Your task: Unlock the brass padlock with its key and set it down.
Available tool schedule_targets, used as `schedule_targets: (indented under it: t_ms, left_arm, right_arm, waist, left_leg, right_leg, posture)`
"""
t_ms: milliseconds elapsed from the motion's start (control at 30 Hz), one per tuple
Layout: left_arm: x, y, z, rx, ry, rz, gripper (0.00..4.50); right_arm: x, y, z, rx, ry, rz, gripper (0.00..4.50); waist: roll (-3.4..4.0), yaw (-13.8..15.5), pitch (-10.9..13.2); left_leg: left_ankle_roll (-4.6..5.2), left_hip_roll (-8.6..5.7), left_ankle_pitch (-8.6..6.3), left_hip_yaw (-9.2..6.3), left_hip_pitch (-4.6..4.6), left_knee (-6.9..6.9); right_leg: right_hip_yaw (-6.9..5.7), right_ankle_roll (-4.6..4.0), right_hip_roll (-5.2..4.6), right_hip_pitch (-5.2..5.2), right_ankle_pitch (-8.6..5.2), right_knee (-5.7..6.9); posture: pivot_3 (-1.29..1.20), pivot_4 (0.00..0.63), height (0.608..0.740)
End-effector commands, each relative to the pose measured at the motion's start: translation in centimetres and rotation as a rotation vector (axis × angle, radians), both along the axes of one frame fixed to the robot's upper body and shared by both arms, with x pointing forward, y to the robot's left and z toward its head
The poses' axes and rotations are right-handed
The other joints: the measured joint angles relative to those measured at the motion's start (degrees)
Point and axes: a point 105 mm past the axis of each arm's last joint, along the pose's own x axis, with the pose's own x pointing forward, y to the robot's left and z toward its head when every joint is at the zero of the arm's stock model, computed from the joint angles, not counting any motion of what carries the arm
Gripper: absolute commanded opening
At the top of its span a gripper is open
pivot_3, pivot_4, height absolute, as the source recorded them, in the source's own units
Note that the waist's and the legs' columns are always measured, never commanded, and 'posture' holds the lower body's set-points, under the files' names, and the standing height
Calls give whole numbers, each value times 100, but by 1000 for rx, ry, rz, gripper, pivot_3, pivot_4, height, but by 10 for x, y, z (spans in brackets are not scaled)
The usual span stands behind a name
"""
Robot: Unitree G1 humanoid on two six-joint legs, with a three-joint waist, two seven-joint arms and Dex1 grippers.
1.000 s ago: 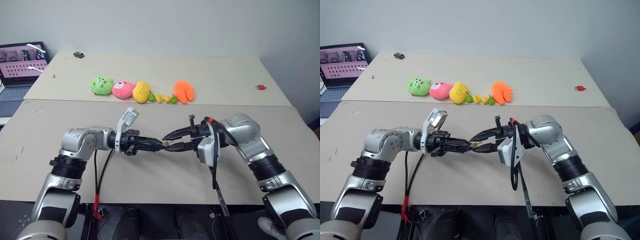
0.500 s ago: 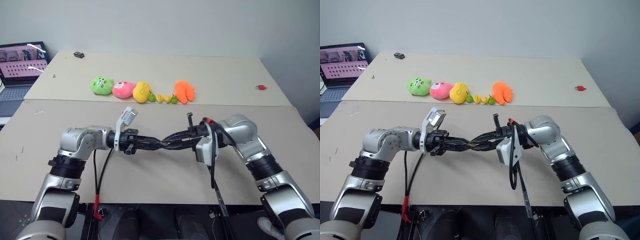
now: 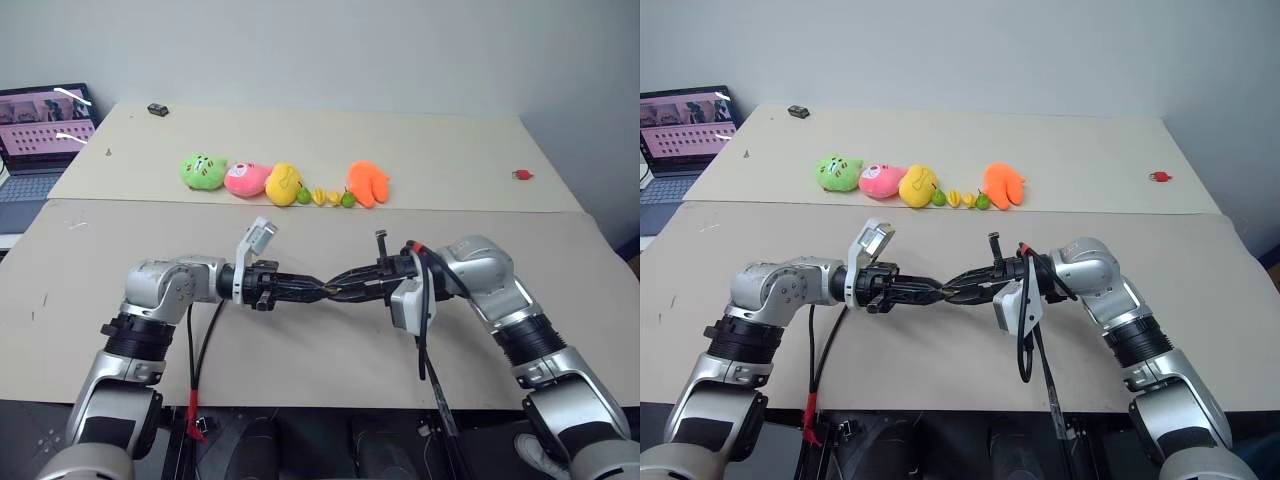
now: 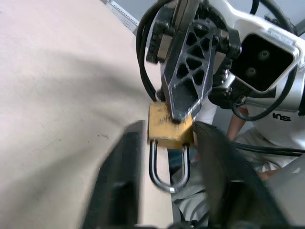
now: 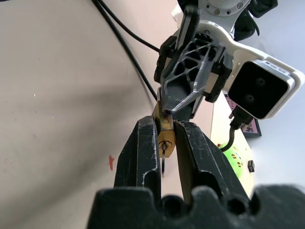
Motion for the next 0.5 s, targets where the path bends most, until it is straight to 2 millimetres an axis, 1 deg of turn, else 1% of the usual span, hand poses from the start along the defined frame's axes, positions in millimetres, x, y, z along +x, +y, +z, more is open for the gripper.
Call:
schedule_targets:
  t_ms: [33, 67, 200, 267, 400, 500]
  left_arm:
    - [8, 1, 13, -8, -62, 38, 3695]
    - [8, 1, 10, 14, -74, 41, 4029]
    - [-2, 8, 6, 42, -37, 5, 4029]
    - [-7, 17, 4, 53, -45, 7, 4029]
    - [0, 38, 4, 65, -71, 123, 4029]
    - [-3, 47, -10, 147, -152, 180, 4029]
  right_arm:
    - [-2, 0, 9, 30, -33, 3, 117]
    - [-2, 0, 8, 30, -34, 1, 117]
    - [-1, -1, 9, 29, -41, -8, 117]
    - [4, -6, 8, 21, -45, -30, 117]
    - [17, -20, 9, 7, -62, -101, 117]
    - [22, -26, 14, 17, -74, -133, 117]
  waist:
    - [0, -1, 0]
    - [0, -1, 0]
    - [0, -29, 0]
    - [0, -48, 0]
    - [0, -67, 0]
    - [0, -76, 0]
  left_leg:
    - [0, 0, 0, 0, 1, 0]
    - [0, 0, 0, 0, 0, 0]
    - [0, 1, 0, 0, 1, -1]
    - [0, 1, 0, 0, 3, -2]
    - [0, 1, 0, 0, 2, -2]
    - [0, 2, 0, 0, 4, -2]
  right_leg:
    - [0, 0, 0, 0, 0, 0]
    - [1, 0, 0, 0, 0, 0]
    - [1, -1, 1, -1, 1, 1]
    - [2, -1, 1, -1, 1, 1]
    - [1, -1, 0, 0, 1, 1]
    - [1, -2, 0, 0, 0, 1]
  posture:
    - [0, 150, 717]
    - [0, 150, 717]
    - [0, 150, 717]
    - [0, 150, 717]
    - [0, 150, 717]
    - [0, 150, 717]
